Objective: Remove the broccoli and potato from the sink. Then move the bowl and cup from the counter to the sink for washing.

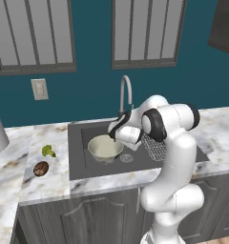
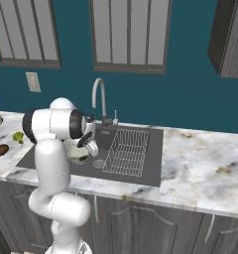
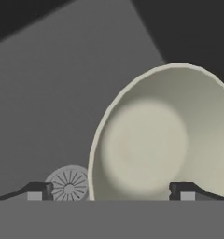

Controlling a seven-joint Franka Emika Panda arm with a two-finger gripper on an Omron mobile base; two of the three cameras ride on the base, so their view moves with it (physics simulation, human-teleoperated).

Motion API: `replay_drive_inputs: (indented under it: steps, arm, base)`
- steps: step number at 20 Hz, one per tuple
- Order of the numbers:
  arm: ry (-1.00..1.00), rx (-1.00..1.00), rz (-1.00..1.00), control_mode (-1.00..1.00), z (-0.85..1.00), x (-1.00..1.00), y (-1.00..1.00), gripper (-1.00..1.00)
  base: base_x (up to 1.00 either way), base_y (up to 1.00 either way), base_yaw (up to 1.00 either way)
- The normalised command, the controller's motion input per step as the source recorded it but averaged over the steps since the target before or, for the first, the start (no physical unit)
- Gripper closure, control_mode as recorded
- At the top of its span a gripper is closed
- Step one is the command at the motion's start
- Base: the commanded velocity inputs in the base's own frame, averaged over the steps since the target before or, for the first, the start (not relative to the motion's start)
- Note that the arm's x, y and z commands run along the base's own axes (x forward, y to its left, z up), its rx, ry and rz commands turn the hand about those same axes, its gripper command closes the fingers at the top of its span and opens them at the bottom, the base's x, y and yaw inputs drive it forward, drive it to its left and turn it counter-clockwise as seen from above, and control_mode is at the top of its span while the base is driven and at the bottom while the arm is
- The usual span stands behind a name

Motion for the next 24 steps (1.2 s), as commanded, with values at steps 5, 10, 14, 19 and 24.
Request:
replay_drive_inputs:
  steps: [5,10,14,19,24]
  arm:
    - [0.0,0.0,0.05,-1.0,0.34,-0.23,-0.01,-1.0]
    - [0.0,0.0,0.08,-1.0,0.34,-0.26,0.0,-1.0]
    - [0.0,0.0,0.0,-1.0,0.31,-0.3,0.0,-1.0]
    - [0.0,0.0,0.0,-1.0,0.31,-0.3,0.0,-1.0]
    - [0.0,0.0,0.0,-1.0,0.3,-0.33,0.0,-1.0]
  base:
    - [0.0,0.0,0.0]
    - [0.0,0.0,0.0]
    - [0.0,0.0,0.0]
    - [0.0,0.0,0.0]
    - [0.0,0.0,0.0]
